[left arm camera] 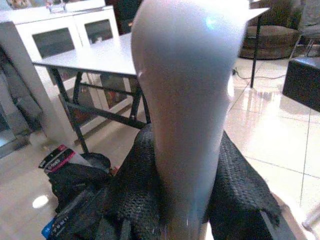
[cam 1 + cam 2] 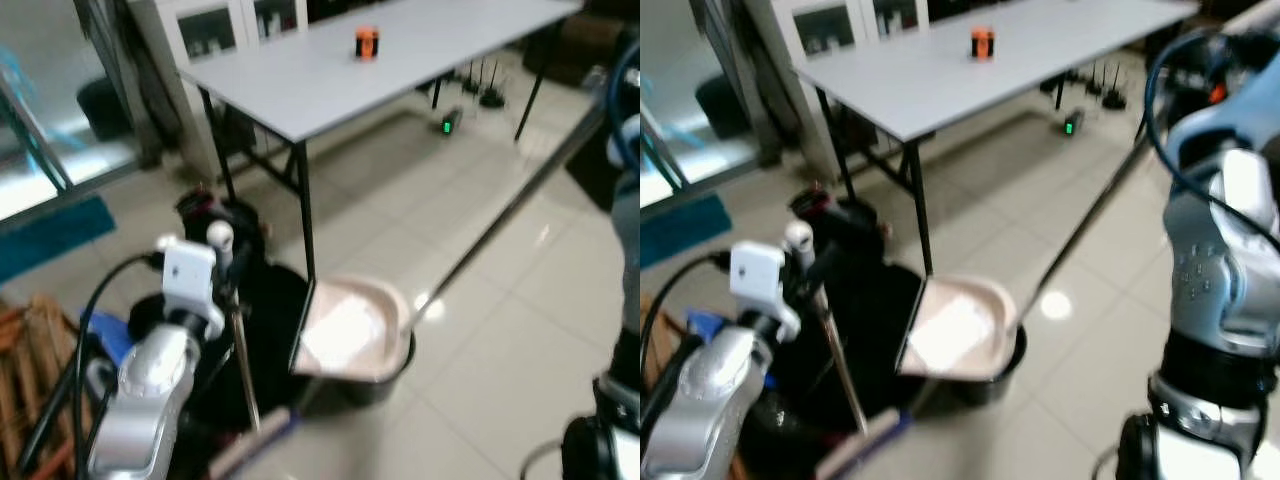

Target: Sweep floor

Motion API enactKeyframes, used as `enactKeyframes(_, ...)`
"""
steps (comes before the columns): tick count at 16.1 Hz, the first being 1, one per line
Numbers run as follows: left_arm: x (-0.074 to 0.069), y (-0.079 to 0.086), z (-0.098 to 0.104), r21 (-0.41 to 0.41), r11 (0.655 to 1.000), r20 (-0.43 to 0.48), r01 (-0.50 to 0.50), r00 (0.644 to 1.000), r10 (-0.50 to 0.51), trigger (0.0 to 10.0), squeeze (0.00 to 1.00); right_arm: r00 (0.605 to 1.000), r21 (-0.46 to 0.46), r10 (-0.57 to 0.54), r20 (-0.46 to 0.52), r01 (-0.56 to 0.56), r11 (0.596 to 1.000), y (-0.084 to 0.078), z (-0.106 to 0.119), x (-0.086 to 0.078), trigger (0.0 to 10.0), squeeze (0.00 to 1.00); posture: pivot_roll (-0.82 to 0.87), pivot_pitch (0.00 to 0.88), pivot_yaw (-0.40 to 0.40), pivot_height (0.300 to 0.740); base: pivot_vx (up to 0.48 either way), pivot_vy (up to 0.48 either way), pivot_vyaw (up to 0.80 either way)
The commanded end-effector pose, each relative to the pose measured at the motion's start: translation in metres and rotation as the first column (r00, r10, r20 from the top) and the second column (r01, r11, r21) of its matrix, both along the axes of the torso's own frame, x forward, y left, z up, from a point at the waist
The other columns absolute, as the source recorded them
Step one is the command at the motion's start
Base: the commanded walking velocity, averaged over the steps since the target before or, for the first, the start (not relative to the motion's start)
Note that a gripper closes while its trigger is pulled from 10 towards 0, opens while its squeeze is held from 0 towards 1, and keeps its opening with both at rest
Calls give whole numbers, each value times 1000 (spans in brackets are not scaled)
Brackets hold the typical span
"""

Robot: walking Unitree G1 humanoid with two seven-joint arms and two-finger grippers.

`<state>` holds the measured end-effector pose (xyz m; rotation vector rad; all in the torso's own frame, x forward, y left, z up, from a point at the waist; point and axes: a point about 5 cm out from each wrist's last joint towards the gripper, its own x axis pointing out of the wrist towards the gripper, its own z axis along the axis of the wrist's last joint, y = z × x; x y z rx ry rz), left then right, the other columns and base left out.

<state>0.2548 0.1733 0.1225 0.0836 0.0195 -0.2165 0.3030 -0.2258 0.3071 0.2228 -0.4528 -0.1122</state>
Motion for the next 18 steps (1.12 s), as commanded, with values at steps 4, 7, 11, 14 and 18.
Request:
enactKeyframes(4,4,-2,5,9,1000,23,19,1000,-19,10000,0,999,-38,-12,45,14,999,0,7,-6,10000,0,-59,0,56,740,331,0,0)
enactKeyframes(7,6,-3,4,4,1000,21,19,1000,-19,10000,0,999,-65,-20,49,23,998,1,6,-5,10000,0,-58,0,51,740,300,0,0)
enactKeyframes(11,6,0,3,-13,1000,20,7,1000,-6,10000,0,995,-137,-32,90,44,990,5,6,0,10000,0,-52,0,42,740,0,0,0)
enactKeyframes(14,6,0,2,-20,1000,22,5,1000,-5,10000,0,988,-206,-33,151,64,976,13,6,6,10000,0,-46,0,41,740,0,0,0)
enactKeyframes(18,6,2,1,-11,1000,19,2,1000,-2,10000,0,975,-325,25,223,50,944,40,-4,17,10000,0,-36,0,41,740,0,0,0)
